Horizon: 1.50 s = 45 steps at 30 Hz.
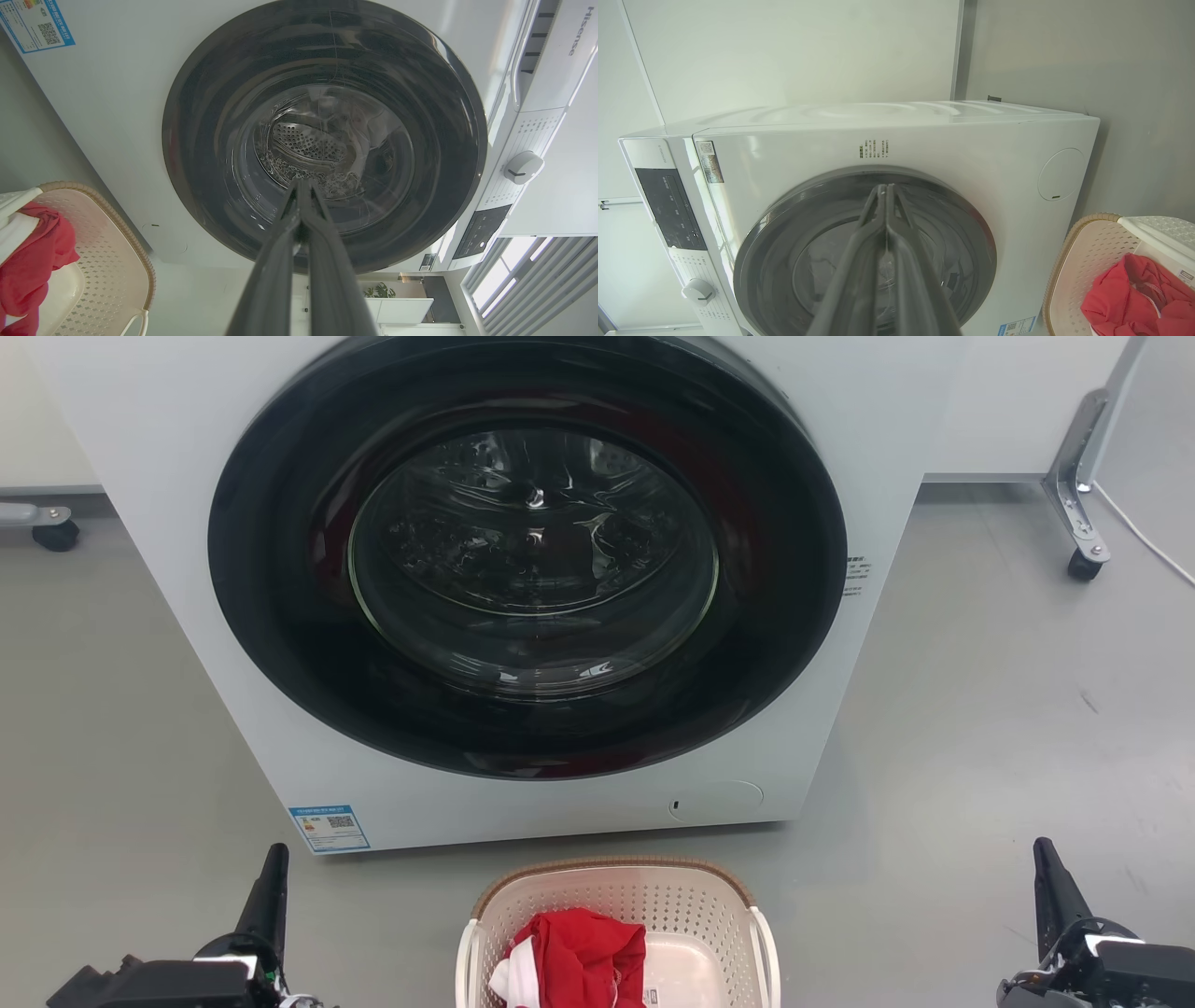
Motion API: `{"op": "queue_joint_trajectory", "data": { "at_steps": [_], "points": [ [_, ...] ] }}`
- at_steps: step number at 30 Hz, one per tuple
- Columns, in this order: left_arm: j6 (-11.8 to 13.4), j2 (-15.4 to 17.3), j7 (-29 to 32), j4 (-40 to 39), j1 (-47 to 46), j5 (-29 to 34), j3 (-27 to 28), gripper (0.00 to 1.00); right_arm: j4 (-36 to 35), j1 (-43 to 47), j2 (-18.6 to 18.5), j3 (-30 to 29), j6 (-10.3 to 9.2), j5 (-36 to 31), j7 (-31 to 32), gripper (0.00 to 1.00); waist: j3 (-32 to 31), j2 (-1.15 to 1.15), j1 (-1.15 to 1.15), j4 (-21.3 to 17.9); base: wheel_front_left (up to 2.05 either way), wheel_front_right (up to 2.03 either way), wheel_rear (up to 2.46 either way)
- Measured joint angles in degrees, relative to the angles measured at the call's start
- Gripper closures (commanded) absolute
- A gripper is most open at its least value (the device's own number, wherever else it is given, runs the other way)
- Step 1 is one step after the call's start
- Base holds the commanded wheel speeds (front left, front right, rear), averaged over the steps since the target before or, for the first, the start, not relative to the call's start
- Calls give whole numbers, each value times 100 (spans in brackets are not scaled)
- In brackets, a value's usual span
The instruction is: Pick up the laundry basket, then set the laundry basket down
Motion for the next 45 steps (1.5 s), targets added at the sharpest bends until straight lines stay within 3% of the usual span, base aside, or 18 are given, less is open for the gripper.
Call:
{"op": "queue_joint_trajectory", "data": {
  "at_steps": [45],
  "points": [
    [0,-1,0,7,0,0,0,100,-1,0,0,0,0,1,0,100,0,0,0,0,0,0,0]
  ]
}}
